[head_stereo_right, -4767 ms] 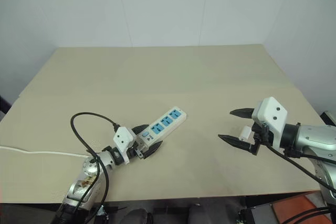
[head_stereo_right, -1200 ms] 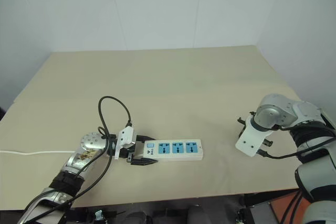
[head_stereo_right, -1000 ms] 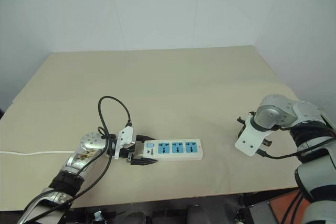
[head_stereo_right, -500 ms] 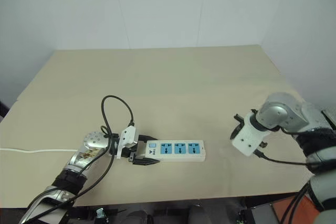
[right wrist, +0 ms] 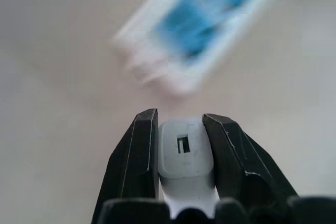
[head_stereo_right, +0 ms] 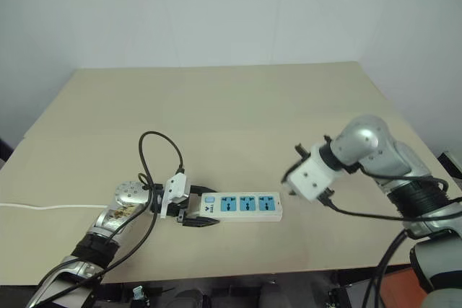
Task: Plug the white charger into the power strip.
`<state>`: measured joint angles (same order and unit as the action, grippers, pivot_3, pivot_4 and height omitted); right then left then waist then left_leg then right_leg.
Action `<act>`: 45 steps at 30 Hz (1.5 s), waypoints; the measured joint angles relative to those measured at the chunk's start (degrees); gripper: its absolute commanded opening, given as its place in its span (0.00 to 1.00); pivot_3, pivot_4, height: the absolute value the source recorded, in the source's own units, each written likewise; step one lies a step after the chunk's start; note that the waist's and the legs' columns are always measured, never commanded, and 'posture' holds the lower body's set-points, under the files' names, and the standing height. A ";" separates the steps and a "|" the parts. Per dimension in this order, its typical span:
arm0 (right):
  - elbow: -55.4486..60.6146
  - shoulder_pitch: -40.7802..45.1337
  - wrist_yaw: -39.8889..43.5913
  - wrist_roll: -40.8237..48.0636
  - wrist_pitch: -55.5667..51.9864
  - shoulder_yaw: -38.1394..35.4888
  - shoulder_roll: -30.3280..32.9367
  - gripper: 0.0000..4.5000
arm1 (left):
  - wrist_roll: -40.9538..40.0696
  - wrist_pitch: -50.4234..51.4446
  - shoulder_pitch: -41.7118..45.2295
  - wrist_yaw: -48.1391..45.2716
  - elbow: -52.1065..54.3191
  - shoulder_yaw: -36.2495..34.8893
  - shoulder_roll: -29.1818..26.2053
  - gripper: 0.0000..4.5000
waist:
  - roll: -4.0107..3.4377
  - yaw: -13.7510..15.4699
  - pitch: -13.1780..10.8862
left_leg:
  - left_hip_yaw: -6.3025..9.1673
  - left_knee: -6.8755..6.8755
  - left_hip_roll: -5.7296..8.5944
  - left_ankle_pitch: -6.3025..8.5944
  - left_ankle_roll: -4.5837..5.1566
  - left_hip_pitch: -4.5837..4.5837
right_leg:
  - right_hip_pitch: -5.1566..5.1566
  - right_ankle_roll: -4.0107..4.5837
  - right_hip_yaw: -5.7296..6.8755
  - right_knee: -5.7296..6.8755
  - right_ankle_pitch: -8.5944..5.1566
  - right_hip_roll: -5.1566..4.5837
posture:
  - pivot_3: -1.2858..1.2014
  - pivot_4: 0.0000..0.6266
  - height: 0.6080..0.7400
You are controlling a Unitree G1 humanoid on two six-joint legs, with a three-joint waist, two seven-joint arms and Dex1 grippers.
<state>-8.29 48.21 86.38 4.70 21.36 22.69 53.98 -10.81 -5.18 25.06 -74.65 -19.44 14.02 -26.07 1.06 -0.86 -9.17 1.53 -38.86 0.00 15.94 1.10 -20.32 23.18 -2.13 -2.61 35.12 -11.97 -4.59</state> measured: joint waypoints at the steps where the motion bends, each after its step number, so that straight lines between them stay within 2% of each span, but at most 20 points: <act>1: 0.59 0.53 -0.18 1.78 -2.66 -1.29 -0.42 0.27 | 0.01 0.01 0.00 0.09 0.02 0.06 0.08 0.73 | 0.00 0.06 0.00 | 0.03 0.00 0.00 0.00 0.00 0.00 | 0.01 0.00 0.00 0.00 0.00 -0.01 | 0.52 0.24 1.00; 4: 3.85 1.17 -3.77 10.91 -18.62 -7.69 -3.24 0.27 | 0.01 0.03 0.01 0.14 0.02 0.10 0.13 0.73 | 0.00 0.15 0.00 | 0.11 0.02 -0.01 0.00 0.00 0.00 | 0.01 0.01 0.03 -0.01 0.00 -0.03 | 0.52 0.24 1.00; 9: 10.71 -1.79 -11.91 22.92 -41.57 -14.10 -7.55 0.27 | 0.00 0.05 0.11 0.08 -0.01 0.15 0.15 0.73 | 0.00 0.19 0.00 | 0.22 0.03 0.00 0.00 0.00 -0.08 | 0.05 0.00 0.08 -0.01 0.00 -0.06 | 0.52 0.24 1.00; 15: 16.04 -6.63 -22.14 32.85 -58.36 -17.89 -15.34 0.27 | 0.00 0.09 0.65 -0.29 -0.61 0.17 0.11 0.73 | 0.00 0.16 0.00 | 0.20 0.00 0.04 0.00 0.00 -0.16 | 0.12 -0.01 0.10 0.04 0.01 -0.05 | 0.52 0.24 1.00; 20: 16.67 -12.21 -27.81 32.72 -59.06 -18.13 -22.17 0.27 | -0.01 0.14 1.02 -0.33 -0.78 0.41 0.13 0.73 | 0.00 0.16 0.00 | -0.01 -0.01 0.06 0.00 0.00 -0.28 | 0.18 -0.03 0.16 0.03 0.01 -0.03 | 0.52 0.24 1.00; 26: 16.53 -18.20 -29.04 27.44 -52.89 -14.78 -26.69 0.27 | -0.02 0.18 1.03 -0.25 -0.83 0.40 0.12 0.73 | 0.00 0.14 0.00 | -0.08 -0.06 0.05 0.00 0.00 -0.33 | 0.21 -0.05 0.18 0.05 0.01 0.02 | 0.52 0.24 1.00; 37: 15.88 -21.51 -26.03 20.66 -44.50 -9.26 -29.00 0.27 | -0.02 0.27 1.03 -0.26 -0.84 0.39 0.10 0.73 | 0.00 0.12 0.00 | -0.07 -0.07 0.05 0.00 -0.01 -0.32 | 0.20 -0.06 0.19 0.04 0.00 0.06 | 0.52 0.24 1.00; 45: 11.90 -21.59 -23.86 18.65 -40.21 -9.18 -29.34 0.27 | -0.05 0.54 1.03 -0.32 -0.75 0.39 -0.17 0.73 | 0.00 0.05 0.00 | -0.07 -0.07 0.03 0.00 -0.01 -0.28 | 0.17 -0.06 0.19 0.05 0.00 0.09 | 0.52 0.24 1.00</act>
<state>3.62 26.62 62.53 23.35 -18.85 13.51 24.65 -10.86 -4.64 26.09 -74.97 -20.19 14.41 -26.23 1.06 -0.81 -9.17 1.46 -38.92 0.03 15.94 1.10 -20.60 23.36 -2.19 -2.41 35.17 -11.97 -4.50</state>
